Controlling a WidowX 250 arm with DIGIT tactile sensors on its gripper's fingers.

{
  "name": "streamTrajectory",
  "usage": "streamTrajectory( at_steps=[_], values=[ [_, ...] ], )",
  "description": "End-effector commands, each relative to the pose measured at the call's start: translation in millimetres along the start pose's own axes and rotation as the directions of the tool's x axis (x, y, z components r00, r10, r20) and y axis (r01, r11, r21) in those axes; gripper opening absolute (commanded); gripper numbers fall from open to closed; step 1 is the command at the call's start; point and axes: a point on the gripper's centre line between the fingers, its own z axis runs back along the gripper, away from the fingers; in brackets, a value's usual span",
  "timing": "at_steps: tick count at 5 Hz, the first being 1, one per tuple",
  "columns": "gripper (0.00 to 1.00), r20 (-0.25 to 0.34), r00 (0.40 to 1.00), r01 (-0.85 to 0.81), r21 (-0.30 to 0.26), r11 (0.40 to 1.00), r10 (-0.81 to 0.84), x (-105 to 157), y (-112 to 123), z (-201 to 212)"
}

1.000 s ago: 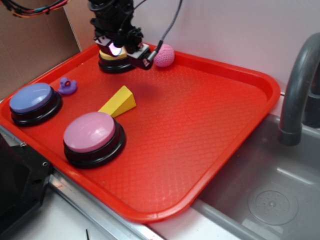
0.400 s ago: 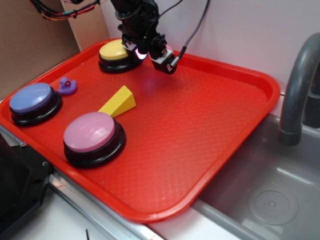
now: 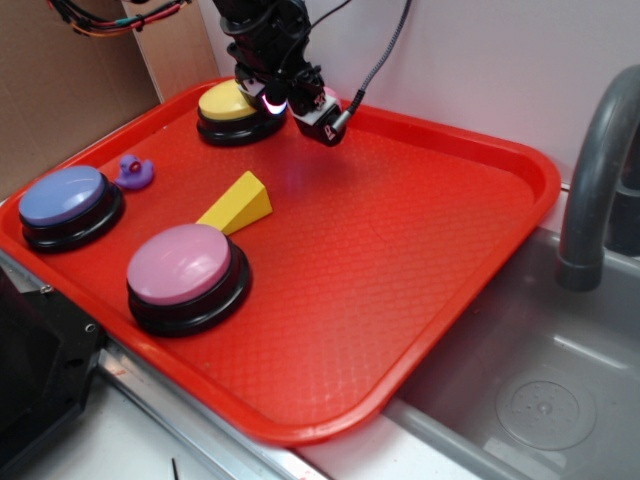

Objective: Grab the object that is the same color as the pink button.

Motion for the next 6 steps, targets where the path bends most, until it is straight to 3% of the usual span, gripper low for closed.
streamTrajectory(
  at_steps=[1, 2, 3, 6],
  values=[
    [1.00, 0.031, 0.999, 0.032, -0.017, 0.999, -0.032, 31, 1, -3],
    [1.00, 0.017, 0.998, 0.063, 0.005, 0.998, -0.063, 36, -4, -8],
    [0.00, 0.022, 0.997, 0.071, 0.014, 0.997, -0.071, 35, -8, -9],
    [0.00, 0.010, 0.995, 0.096, 0.033, 0.995, -0.096, 23, -16, 2]
  ],
)
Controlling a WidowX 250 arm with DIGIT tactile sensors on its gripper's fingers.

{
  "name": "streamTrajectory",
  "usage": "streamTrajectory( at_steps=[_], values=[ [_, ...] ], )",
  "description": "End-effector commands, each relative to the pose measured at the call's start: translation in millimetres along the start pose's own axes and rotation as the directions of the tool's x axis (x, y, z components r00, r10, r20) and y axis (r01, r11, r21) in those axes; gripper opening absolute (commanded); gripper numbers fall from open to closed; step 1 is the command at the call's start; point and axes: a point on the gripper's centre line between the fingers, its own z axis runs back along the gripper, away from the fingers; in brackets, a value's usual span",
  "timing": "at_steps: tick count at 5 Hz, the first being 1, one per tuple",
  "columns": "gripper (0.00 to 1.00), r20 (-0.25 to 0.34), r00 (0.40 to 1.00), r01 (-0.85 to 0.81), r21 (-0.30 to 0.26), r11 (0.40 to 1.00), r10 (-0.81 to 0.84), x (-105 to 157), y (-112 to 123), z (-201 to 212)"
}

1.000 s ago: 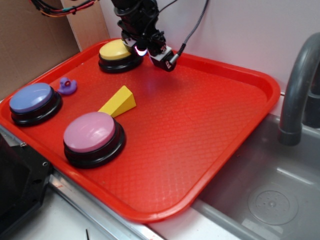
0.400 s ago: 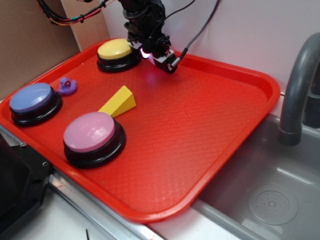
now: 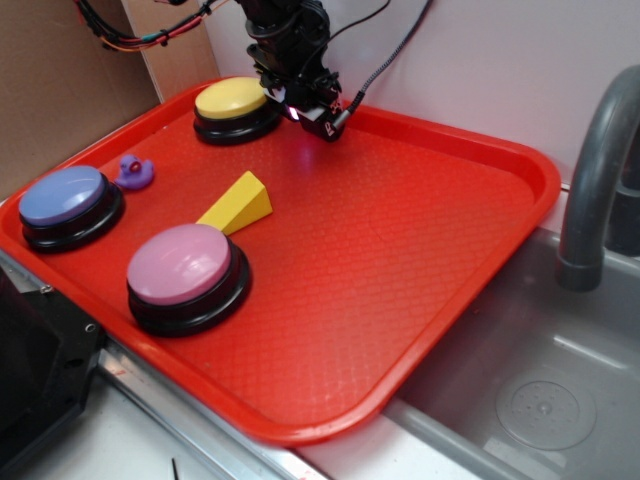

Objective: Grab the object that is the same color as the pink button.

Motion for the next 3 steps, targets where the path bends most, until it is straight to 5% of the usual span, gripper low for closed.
streamTrajectory(
  at_steps=[1, 2, 3],
  values=[
    [0.00, 0.059, 0.996, 0.062, -0.009, 0.998, -0.061, -3, -24, 69],
    [0.00, 0.014, 0.998, 0.058, -0.064, 0.996, -0.058, -14, -31, 114],
    [0.00, -0.216, 0.976, -0.031, -0.160, 0.987, -0.004, -20, -31, 142]
  ],
)
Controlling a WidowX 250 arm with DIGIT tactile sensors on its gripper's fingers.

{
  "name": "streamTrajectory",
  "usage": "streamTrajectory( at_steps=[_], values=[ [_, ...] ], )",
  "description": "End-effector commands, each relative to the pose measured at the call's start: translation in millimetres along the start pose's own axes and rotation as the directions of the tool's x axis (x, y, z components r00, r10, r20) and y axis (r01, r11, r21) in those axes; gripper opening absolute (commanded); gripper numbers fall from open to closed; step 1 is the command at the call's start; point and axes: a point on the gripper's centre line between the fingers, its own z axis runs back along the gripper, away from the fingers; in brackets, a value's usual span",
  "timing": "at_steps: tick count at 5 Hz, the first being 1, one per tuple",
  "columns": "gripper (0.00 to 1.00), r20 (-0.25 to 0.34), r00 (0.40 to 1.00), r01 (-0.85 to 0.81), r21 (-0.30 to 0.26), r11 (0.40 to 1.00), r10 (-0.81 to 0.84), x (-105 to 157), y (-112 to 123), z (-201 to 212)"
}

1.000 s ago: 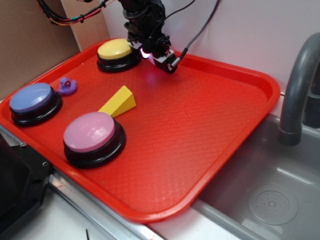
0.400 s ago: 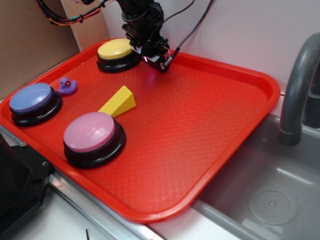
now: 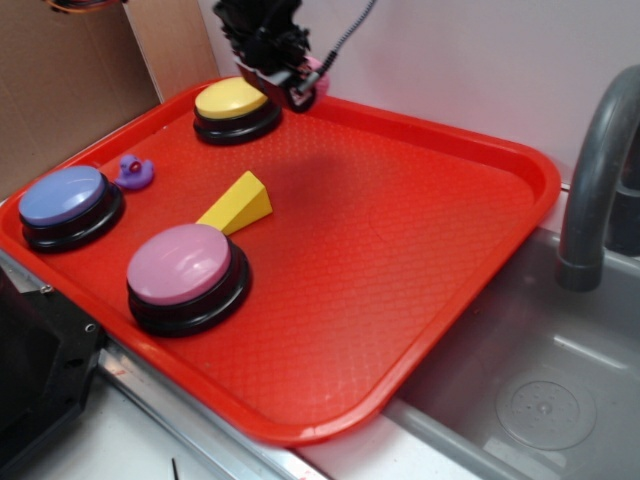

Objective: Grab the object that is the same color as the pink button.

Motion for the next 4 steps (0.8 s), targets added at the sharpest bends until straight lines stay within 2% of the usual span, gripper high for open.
streamTrajectory(
  at_steps=[1, 3, 4],
  values=[
    [0.00, -0.249, 0.967, -0.086, -0.150, 0.985, 0.047, 9, -3, 57],
    [0.00, -0.268, 0.963, -0.064, -0.093, 0.994, 0.037, 11, -9, 66],
    [0.00, -0.243, 0.969, -0.058, -0.058, 0.997, 0.042, 15, -8, 67]
  ],
)
